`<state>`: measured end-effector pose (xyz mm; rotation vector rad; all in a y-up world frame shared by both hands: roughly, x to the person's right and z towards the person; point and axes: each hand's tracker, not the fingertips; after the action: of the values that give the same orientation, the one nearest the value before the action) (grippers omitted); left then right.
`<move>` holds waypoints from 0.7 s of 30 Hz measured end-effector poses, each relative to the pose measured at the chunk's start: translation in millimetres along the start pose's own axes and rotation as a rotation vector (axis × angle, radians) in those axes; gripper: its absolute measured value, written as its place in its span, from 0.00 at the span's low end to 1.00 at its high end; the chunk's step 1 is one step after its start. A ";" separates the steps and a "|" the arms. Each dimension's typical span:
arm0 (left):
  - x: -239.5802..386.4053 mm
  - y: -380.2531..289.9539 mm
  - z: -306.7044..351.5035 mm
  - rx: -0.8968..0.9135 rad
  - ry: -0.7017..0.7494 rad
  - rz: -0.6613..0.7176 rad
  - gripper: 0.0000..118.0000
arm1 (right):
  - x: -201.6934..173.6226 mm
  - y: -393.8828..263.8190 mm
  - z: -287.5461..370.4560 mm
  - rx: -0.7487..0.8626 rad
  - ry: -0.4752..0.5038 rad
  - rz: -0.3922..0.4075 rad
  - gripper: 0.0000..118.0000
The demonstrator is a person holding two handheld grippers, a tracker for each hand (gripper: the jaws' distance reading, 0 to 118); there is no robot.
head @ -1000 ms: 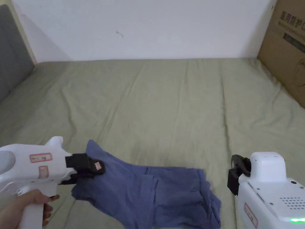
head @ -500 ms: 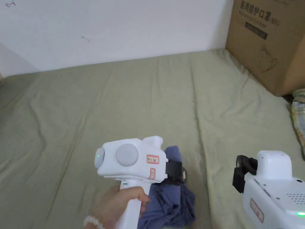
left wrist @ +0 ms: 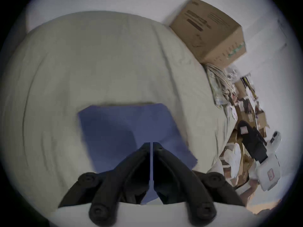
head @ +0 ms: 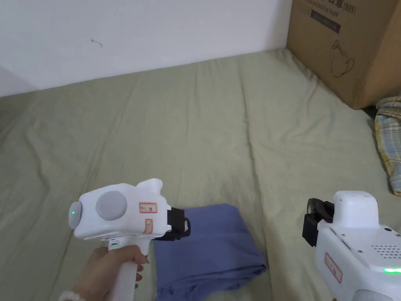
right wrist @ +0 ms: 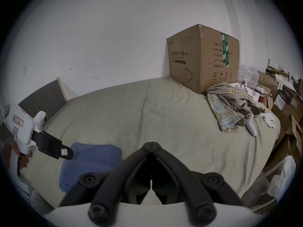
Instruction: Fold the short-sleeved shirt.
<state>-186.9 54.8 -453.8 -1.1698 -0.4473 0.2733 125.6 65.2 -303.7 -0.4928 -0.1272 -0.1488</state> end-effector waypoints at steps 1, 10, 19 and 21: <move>-3.4 -1.2 -2.5 -0.010 0.001 -0.008 0.02 | -2.1 -0.9 -0.3 -0.002 0.004 0.006 0.00; 29.8 -23.9 -53.6 -0.108 -0.072 -0.040 0.02 | -9.1 -5.7 -2.7 -0.021 0.024 0.040 0.00; 90.1 -44.0 -95.7 -0.189 -0.092 -0.139 0.02 | 0.1 -6.0 -0.3 -0.028 0.006 0.028 0.00; 94.6 -47.0 -96.5 -0.202 -0.131 -0.127 0.02 | 1.2 -6.3 1.4 -0.030 0.004 0.029 0.00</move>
<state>-59.0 -1.1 -422.4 -1.3189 -0.6743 0.1983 125.6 60.2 -299.5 -0.5242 -0.1138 -0.1239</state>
